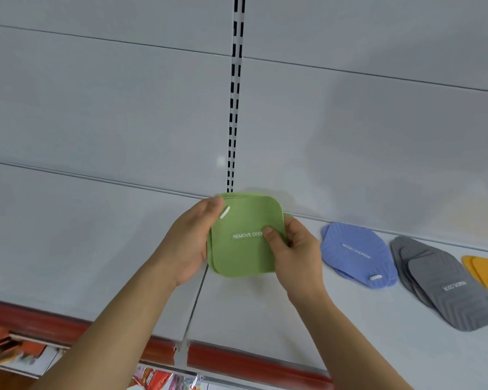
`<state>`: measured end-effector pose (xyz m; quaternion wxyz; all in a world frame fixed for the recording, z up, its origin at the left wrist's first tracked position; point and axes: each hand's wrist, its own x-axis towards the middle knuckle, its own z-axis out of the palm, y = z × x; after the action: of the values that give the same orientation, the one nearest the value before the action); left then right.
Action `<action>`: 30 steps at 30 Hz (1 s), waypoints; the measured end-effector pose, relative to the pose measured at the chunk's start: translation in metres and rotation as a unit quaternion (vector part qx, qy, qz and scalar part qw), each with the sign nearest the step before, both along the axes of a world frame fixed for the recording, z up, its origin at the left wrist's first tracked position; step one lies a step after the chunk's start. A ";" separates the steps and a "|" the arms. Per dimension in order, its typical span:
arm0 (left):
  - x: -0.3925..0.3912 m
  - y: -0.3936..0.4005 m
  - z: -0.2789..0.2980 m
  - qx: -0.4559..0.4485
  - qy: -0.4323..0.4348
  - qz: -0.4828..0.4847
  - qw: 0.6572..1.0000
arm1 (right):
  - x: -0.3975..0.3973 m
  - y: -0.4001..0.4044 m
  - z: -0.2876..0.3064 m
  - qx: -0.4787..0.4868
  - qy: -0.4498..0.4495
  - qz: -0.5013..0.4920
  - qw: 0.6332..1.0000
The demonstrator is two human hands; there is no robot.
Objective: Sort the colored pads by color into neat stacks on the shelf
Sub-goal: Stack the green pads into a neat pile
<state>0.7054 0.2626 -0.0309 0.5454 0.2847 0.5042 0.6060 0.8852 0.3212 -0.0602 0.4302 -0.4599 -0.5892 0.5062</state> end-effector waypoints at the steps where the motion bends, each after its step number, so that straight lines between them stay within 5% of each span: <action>1: -0.001 -0.001 -0.003 0.009 0.039 0.012 0.999 | -0.001 -0.002 0.000 0.000 0.001 0.007 1.000; 6: -0.005 -0.002 -0.012 0.012 0.125 0.076 0.989 | 0.004 -0.001 0.004 0.015 -0.075 0.064 0.995; 8: -0.013 -0.005 -0.010 0.017 0.131 0.084 0.988 | 0.018 0.015 0.005 0.076 -0.151 0.009 0.986; 11: -0.034 -0.011 -0.007 0.017 0.125 0.105 0.986 | 0.048 0.049 0.013 0.116 -0.332 -0.070 0.933; 16: -0.052 -0.014 -0.004 0.012 0.103 0.120 0.987 | 0.046 0.069 0.011 0.002 -0.514 0.049 0.857; 30: -0.043 -0.006 0.003 0.010 0.110 0.089 0.990 | 0.035 0.071 0.018 0.018 -0.461 0.123 0.879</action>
<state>0.6625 0.2564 -0.0274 0.4277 0.3086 0.5786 0.6222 0.9199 0.3917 -0.0424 0.0530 -0.5574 -0.7816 0.2750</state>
